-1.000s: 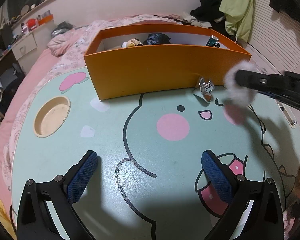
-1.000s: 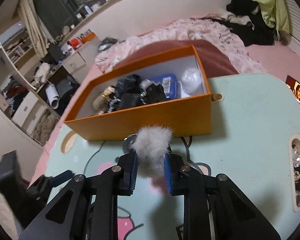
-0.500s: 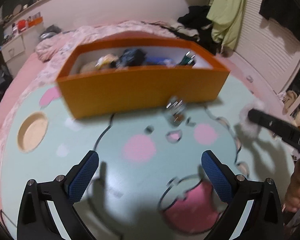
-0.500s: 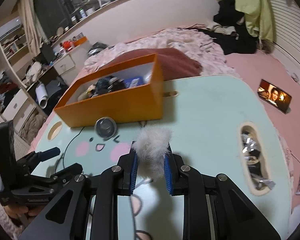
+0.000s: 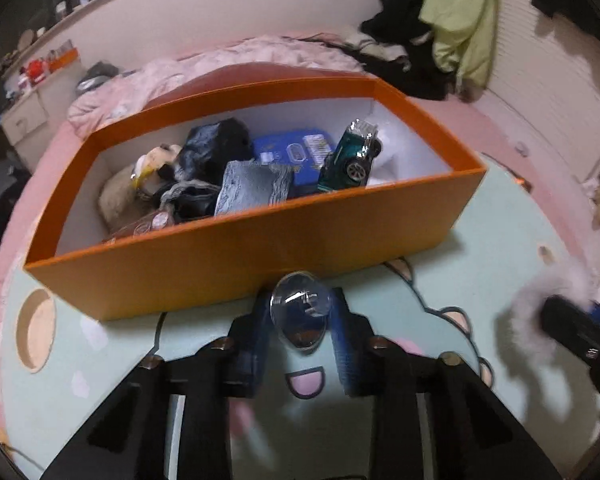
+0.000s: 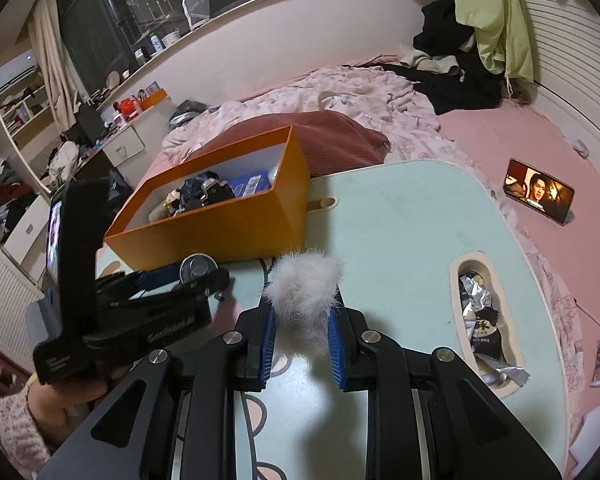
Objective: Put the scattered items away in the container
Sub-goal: 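Grasp the small silver tin with the left gripper while the right gripper holds the pompom, then open the left gripper to drop the tin into the box while the right gripper drops the pompom in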
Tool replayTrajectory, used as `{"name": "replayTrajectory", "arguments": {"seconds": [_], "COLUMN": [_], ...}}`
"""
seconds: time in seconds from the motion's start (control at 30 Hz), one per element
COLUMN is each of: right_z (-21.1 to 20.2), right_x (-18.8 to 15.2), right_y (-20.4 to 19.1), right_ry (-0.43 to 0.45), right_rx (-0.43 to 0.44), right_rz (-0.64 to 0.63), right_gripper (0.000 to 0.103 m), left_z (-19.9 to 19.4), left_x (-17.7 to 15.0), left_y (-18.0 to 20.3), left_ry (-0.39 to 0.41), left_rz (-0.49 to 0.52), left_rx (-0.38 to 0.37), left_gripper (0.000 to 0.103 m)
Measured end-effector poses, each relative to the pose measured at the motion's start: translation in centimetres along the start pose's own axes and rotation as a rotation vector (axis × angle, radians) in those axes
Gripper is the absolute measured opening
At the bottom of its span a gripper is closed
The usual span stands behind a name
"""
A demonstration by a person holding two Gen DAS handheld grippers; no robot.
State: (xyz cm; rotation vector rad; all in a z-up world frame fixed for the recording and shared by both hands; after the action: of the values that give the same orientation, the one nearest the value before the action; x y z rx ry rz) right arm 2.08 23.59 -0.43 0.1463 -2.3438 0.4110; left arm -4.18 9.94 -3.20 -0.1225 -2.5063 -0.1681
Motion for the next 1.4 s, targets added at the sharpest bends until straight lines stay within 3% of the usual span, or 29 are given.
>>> {"name": "replayTrajectory", "arguments": {"seconds": [0.4,0.73,1.07,1.4], "right_z": [0.6,0.8,2.6,7.5], "right_x": [-0.6,1.3,7.3,10.6], "right_y": [-1.7,-5.1,-7.9,-8.4], "right_ry": [-0.024,-0.008,0.031,-0.031], "right_rx": [0.029,0.067,0.055,0.031], "right_rz": [-0.038,-0.096,-0.18,-0.206], "right_gripper": [0.024,0.024,0.024,0.025], "left_z": [-6.9,-10.7,-8.5,-3.3], "left_x": [-0.9,3.3,8.4,10.5], "left_y": [-3.5,-6.2,-7.2,-8.9], "left_ry": [0.152,0.267,0.277,0.174], "left_rz": [0.006,-0.045,-0.041,-0.072], "left_rx": [-0.068,-0.097,-0.065,-0.035], "left_gripper": [0.026,0.026,0.026,0.027]}}
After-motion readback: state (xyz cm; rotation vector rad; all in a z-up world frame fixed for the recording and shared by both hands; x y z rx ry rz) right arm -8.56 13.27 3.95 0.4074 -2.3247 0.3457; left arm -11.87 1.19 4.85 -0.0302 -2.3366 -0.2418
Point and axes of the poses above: each gripper's, at about its wrist camera, not at the fingertips, and z roughly the way its jaws point, y to its right, x to its top, the point moved 6 cm from there along z, roughly the way its jaws point, and after that the axes turned 5 degrees about -z, right-handed, at the moved point
